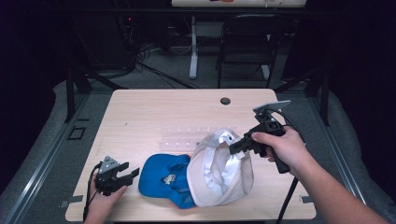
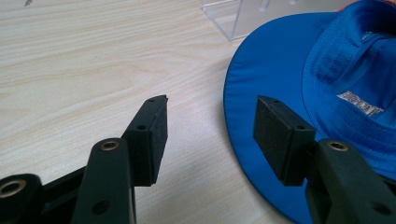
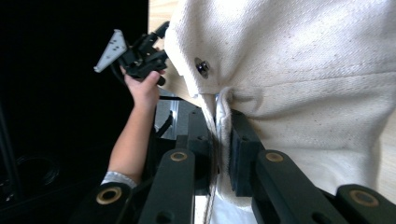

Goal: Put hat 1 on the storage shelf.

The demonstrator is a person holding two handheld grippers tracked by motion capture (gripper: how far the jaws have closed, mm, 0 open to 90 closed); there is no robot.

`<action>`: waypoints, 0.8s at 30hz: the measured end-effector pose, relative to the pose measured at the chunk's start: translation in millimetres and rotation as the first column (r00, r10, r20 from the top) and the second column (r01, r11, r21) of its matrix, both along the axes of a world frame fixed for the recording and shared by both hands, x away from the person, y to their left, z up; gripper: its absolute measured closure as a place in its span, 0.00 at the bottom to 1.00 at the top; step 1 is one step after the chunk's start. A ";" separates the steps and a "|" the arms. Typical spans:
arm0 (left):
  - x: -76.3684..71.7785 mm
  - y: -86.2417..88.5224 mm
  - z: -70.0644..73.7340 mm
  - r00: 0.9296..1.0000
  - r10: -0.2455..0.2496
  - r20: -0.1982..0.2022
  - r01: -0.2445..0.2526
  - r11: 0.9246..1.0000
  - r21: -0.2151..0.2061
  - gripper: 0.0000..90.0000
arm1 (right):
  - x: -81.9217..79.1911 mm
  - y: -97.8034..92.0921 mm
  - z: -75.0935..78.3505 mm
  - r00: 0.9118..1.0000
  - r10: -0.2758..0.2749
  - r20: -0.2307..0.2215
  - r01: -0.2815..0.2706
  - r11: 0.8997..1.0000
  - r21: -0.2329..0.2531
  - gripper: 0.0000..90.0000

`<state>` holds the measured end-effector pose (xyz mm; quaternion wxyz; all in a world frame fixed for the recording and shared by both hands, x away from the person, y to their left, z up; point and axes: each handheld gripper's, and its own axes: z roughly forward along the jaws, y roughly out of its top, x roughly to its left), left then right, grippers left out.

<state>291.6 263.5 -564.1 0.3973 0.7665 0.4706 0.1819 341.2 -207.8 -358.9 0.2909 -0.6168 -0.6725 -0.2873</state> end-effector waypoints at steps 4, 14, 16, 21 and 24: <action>0.4 -0.6 -0.9 1.000 0.002 0.002 -0.002 1.000 -0.002 0.51 | -0.6 -8.9 12.8 1.000 -0.003 0.007 0.002 1.000 0.021 0.91; 0.1 -2.6 -0.8 1.000 -0.006 0.001 0.006 1.000 0.005 0.50 | 3.5 -30.7 31.5 0.994 -0.091 0.059 0.082 0.986 0.144 0.91; 0.1 -2.7 -0.8 1.000 -0.006 0.002 0.006 1.000 0.006 0.51 | 5.5 -33.2 33.6 0.992 -0.108 0.066 0.096 0.982 0.163 0.91; -0.2 -3.6 -0.5 1.000 -0.008 0.005 0.008 1.000 0.008 0.51 | 13.8 -37.7 38.2 0.984 -0.162 0.078 0.141 0.965 0.221 0.91; -0.2 -4.3 -0.4 1.000 -0.011 0.013 0.011 1.000 0.010 0.51 | 20.6 -36.8 41.1 0.979 -0.186 0.081 0.161 0.954 0.251 0.91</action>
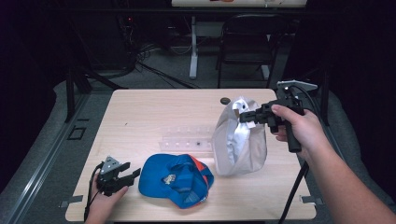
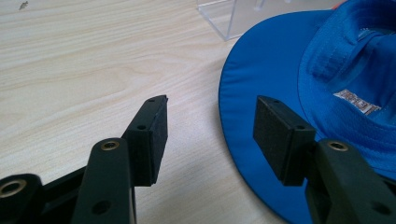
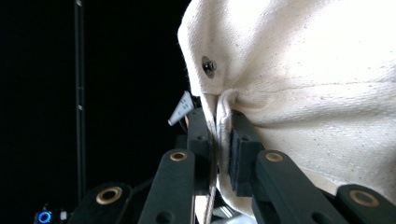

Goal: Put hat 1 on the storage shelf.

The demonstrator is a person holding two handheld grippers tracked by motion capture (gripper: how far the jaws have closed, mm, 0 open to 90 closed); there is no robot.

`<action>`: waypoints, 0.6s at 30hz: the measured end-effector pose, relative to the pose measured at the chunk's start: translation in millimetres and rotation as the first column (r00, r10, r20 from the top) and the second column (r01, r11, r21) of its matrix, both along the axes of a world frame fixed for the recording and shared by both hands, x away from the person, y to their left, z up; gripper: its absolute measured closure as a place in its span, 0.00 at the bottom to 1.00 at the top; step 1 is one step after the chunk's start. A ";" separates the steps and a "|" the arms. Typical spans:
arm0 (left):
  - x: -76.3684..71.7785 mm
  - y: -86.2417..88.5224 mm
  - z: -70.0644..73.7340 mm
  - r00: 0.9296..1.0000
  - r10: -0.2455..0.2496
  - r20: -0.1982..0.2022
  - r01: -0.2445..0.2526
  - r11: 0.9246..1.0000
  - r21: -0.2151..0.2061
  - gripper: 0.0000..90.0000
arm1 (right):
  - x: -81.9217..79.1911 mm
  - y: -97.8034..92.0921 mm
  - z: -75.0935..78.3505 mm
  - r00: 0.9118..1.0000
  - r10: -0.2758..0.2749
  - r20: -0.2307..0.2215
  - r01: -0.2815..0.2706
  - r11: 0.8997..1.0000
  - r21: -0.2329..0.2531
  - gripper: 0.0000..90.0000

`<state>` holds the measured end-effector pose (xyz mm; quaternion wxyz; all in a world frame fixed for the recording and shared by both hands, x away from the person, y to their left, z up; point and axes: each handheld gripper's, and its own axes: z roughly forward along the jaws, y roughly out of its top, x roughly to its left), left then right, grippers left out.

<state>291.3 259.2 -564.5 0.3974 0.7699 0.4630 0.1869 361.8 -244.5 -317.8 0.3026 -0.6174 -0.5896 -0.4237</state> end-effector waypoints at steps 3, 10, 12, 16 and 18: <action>0.1 0.2 0.4 1.000 -0.002 -0.004 0.002 1.000 0.004 0.51 | 6.9 4.4 2.7 1.000 -0.008 0.007 0.007 1.000 0.021 0.91; 0.3 0.4 1.0 1.000 -0.008 -0.015 0.008 1.000 -0.002 0.51 | 24.8 20.3 4.0 0.999 -0.030 0.021 0.029 0.996 0.083 0.91; 0.3 -0.4 1.3 1.000 -0.013 -0.027 0.013 1.000 -0.007 0.51 | 32.9 28.0 2.9 0.999 -0.038 0.020 0.036 0.995 0.091 0.91; 0.8 -1.0 1.1 0.999 -0.020 -0.035 0.020 1.000 -0.006 0.51 | 40.5 35.1 2.3 0.999 -0.047 0.018 0.045 0.994 0.099 0.91; 0.8 -1.4 1.6 0.999 -0.020 -0.043 0.020 1.000 -0.005 0.51 | 45.3 39.9 2.2 0.999 -0.051 0.014 0.049 0.994 0.102 0.91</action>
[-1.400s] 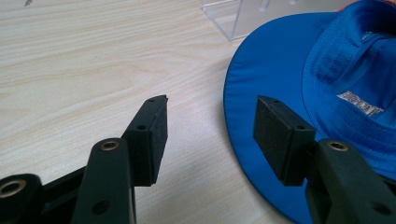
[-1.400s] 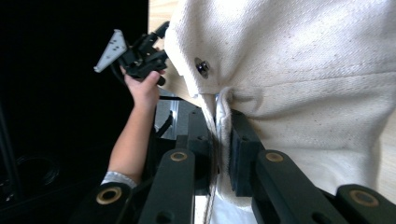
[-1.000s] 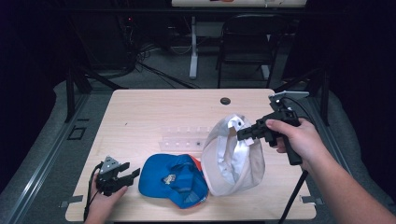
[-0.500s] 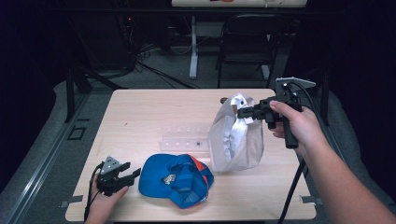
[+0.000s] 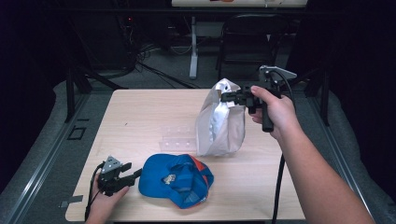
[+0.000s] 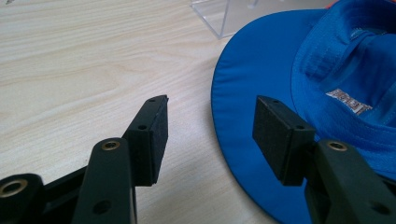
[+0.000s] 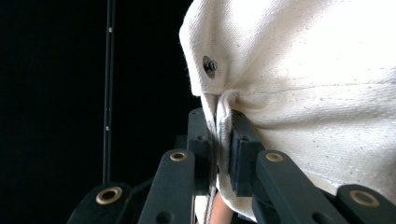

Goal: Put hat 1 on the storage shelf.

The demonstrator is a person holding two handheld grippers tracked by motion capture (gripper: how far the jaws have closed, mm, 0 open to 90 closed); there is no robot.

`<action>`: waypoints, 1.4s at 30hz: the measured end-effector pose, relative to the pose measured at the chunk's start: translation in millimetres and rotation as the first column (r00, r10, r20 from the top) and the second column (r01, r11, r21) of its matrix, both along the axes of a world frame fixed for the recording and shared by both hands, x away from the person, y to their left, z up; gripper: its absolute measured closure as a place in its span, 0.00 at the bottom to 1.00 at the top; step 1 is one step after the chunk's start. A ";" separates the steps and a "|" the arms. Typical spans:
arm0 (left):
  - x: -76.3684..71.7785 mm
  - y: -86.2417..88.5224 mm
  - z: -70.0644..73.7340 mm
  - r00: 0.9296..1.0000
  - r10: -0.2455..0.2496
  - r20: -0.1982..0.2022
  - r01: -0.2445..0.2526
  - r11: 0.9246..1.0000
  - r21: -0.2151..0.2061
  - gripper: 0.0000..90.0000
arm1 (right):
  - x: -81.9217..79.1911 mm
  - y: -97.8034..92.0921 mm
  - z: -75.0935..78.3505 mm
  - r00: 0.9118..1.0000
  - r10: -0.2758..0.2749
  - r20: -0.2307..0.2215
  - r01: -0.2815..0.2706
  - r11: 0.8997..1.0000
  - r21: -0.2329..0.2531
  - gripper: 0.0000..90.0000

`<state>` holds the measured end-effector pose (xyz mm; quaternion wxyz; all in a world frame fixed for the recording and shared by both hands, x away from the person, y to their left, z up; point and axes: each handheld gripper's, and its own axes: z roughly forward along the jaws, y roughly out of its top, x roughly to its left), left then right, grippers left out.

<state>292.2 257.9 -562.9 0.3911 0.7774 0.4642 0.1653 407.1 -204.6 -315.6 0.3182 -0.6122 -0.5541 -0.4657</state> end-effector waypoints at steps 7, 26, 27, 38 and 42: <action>0.1 -1.2 -0.7 1.000 0.001 0.011 -0.001 1.000 -0.013 0.51 | 17.9 20.1 1.4 1.000 -0.016 -0.005 0.016 1.000 -0.004 0.91; 0.3 -1.5 -0.2 1.000 -0.008 0.024 0.009 1.000 -0.012 0.51 | 47.5 67.7 -4.8 1.000 -0.026 -0.014 0.026 0.999 -0.024 0.91; 0.3 -1.5 -0.2 1.000 -0.010 0.021 0.010 1.000 -0.013 0.51 | 48.5 69.6 -5.1 1.000 -0.025 -0.012 0.024 0.999 -0.032 0.91; 0.0 -1.6 0.9 1.000 -0.014 0.016 0.014 1.000 -0.005 0.51 | 55.8 78.3 -10.9 1.000 -0.023 -0.018 0.022 0.998 -0.051 0.91; -0.9 -4.1 2.4 0.999 -0.017 0.031 0.017 1.000 -0.011 0.51 | 55.9 75.7 -12.2 0.999 -0.032 -0.017 0.031 0.998 -0.047 0.91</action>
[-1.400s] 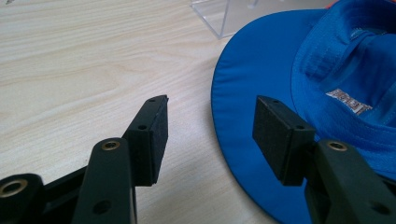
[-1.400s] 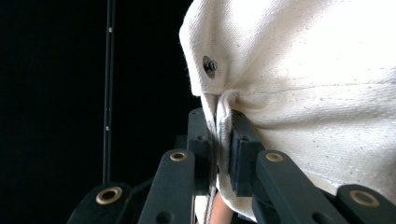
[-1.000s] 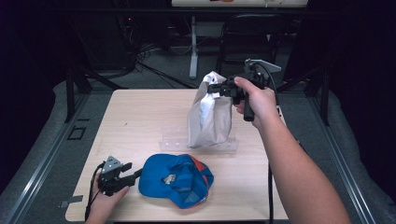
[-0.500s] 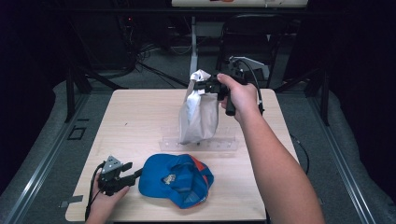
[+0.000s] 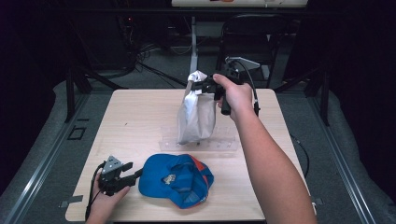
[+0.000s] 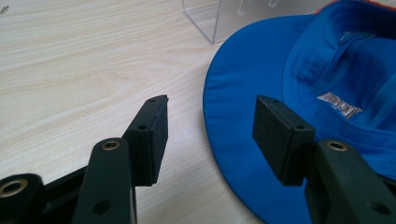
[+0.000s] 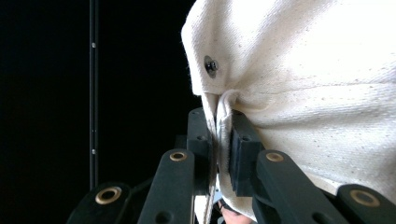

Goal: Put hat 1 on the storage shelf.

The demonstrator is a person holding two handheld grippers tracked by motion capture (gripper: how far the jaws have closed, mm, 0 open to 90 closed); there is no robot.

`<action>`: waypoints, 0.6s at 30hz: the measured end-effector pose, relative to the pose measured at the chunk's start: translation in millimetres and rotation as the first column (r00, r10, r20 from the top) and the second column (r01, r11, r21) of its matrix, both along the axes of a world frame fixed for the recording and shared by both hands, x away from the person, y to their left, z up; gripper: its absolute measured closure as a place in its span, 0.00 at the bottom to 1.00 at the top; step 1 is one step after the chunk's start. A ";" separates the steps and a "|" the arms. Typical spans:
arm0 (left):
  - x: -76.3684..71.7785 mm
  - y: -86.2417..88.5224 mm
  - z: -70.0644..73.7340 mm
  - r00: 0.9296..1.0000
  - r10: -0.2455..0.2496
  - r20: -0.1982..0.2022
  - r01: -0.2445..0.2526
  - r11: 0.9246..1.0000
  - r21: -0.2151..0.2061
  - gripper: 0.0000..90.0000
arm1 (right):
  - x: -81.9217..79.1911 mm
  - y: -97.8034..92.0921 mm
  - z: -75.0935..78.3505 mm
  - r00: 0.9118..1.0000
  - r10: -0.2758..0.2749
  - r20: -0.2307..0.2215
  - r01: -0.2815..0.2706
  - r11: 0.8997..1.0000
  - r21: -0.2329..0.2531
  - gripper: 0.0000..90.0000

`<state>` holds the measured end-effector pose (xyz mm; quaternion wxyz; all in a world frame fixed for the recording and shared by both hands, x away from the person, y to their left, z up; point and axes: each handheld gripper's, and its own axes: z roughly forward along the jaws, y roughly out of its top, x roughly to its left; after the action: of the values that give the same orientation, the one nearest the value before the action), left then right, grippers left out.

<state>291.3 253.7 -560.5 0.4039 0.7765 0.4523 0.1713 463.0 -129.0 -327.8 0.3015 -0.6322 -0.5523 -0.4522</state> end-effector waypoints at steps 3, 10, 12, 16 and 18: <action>-0.9 -3.3 3.6 1.000 -0.003 0.016 0.003 1.000 -0.001 0.51 | 0.8 0.7 -4.1 1.000 0.007 -0.010 -0.007 1.000 -0.010 0.91; -6.7 -18.6 20.0 0.996 -0.044 0.076 0.043 0.999 0.007 0.49 | 2.1 3.2 -10.3 1.000 -0.001 -0.017 0.001 1.000 0.003 0.91; -8.2 -25.7 25.6 0.994 -0.071 0.082 0.071 0.997 0.008 0.49 | 2.1 3.5 -10.7 1.000 -0.004 -0.014 0.004 1.000 0.003 0.91; -5.8 -40.7 33.0 0.989 -0.107 0.103 0.105 0.994 0.024 0.49 | 1.7 5.0 -10.6 1.000 0.000 -0.010 0.000 1.000 0.007 0.90; -1.2 -48.4 35.4 0.987 -0.118 0.111 0.115 0.993 0.029 0.49 | 1.4 5.2 -10.5 1.000 0.003 -0.011 -0.002 1.000 0.004 0.90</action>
<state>290.0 205.4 -525.1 0.4294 0.7952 0.3807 0.1960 464.4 -123.8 -338.3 0.3063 -0.6333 -0.5505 -0.4495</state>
